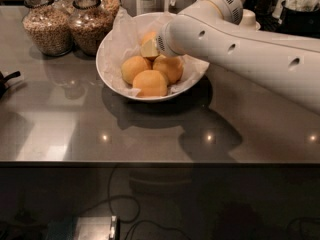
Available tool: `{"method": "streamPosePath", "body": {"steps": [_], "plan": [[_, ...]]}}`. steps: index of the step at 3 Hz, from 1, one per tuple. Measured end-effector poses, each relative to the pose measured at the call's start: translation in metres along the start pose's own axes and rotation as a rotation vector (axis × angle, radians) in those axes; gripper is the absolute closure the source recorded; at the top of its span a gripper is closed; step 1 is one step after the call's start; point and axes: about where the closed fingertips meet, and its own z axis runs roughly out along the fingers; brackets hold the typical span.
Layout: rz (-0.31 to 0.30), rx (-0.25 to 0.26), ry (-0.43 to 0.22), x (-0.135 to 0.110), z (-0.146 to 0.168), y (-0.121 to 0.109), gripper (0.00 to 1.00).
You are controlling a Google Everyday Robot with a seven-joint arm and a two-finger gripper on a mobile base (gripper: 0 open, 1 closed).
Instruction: Pick orange from white bowl
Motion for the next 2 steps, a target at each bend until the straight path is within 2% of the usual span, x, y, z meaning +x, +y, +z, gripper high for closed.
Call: {"method": "streamPosePath", "body": {"steps": [2], "plan": [[0.007, -0.004, 0.004, -0.0069, 0.0148, 0.0038, 0.2]]}}
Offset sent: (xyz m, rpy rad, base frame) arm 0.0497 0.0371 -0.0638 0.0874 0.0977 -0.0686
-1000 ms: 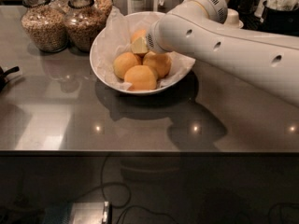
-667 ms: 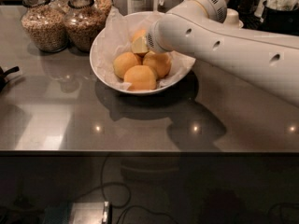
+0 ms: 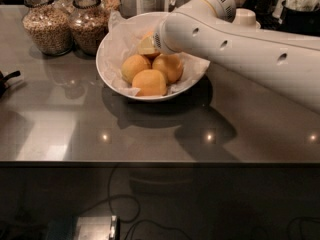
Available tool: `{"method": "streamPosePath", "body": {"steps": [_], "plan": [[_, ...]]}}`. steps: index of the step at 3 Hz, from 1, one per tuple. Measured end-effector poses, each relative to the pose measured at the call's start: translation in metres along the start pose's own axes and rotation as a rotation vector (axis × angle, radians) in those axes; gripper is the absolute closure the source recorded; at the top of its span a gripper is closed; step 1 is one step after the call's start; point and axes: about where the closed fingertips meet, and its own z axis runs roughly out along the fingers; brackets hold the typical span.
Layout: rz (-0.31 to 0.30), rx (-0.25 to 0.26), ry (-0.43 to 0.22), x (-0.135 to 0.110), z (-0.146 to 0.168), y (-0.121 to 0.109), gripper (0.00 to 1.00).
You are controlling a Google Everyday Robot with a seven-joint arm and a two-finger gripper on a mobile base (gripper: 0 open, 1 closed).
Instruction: Pick orange from white bowl
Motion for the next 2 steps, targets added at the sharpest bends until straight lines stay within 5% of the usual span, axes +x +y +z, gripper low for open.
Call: {"method": "streamPosePath", "body": {"steps": [1, 2], "plan": [[0.0, 0.0, 0.0, -0.0031, -0.0022, -0.0004, 0.21], [-0.001, 0.002, 0.011, -0.0019, 0.0043, 0.0002, 0.39]]}}
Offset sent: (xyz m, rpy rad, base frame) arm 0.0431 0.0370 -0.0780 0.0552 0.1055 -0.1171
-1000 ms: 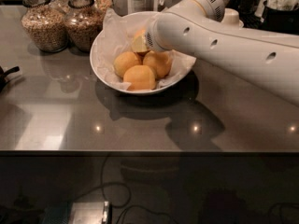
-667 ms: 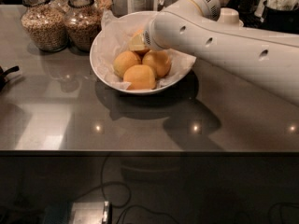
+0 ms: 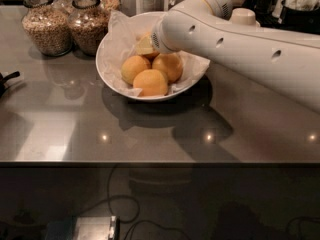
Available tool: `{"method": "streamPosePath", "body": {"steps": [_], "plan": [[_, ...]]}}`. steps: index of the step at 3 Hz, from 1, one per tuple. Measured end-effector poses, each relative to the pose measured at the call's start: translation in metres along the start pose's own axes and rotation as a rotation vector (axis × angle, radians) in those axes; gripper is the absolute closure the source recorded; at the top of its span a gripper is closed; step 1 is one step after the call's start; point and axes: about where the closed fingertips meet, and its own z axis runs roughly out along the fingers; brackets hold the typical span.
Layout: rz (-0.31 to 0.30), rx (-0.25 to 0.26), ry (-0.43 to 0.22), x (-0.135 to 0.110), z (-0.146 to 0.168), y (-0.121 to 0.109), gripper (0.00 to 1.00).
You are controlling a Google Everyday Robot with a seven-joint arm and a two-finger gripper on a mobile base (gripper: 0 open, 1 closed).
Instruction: Pick orange from white bowl
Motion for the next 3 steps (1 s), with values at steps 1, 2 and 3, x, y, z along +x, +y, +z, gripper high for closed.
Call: {"method": "streamPosePath", "body": {"steps": [1, 2, 3], "plan": [[-0.003, 0.001, 0.012, 0.0018, 0.0067, 0.0015, 0.63], [-0.002, 0.001, 0.012, -0.001, 0.005, 0.0011, 0.86], [0.034, -0.015, 0.0, 0.0031, 0.0011, 0.0037, 1.0]]}}
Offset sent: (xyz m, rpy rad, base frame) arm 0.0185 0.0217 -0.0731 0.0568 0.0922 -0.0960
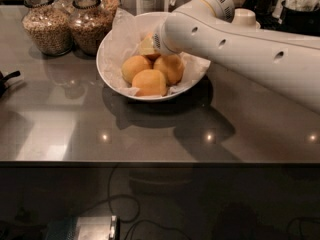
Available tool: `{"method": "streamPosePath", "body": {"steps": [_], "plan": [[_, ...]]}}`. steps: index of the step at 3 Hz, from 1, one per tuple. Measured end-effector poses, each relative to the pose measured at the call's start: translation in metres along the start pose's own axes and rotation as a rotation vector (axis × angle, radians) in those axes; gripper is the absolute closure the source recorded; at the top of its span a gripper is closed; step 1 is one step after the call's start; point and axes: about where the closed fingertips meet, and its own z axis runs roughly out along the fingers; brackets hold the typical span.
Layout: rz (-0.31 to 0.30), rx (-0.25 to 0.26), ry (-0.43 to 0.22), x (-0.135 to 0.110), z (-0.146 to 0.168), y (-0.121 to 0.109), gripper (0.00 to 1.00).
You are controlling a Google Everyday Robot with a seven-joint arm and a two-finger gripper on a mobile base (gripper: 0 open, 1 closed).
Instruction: Pick orange from white bowl
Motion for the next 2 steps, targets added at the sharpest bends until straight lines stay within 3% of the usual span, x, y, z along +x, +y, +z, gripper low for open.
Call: {"method": "streamPosePath", "body": {"steps": [1, 2], "plan": [[0.023, -0.048, -0.017, 0.001, -0.014, 0.003, 1.0], [0.059, -0.135, -0.022, 0.003, -0.041, -0.001, 1.0]]}}
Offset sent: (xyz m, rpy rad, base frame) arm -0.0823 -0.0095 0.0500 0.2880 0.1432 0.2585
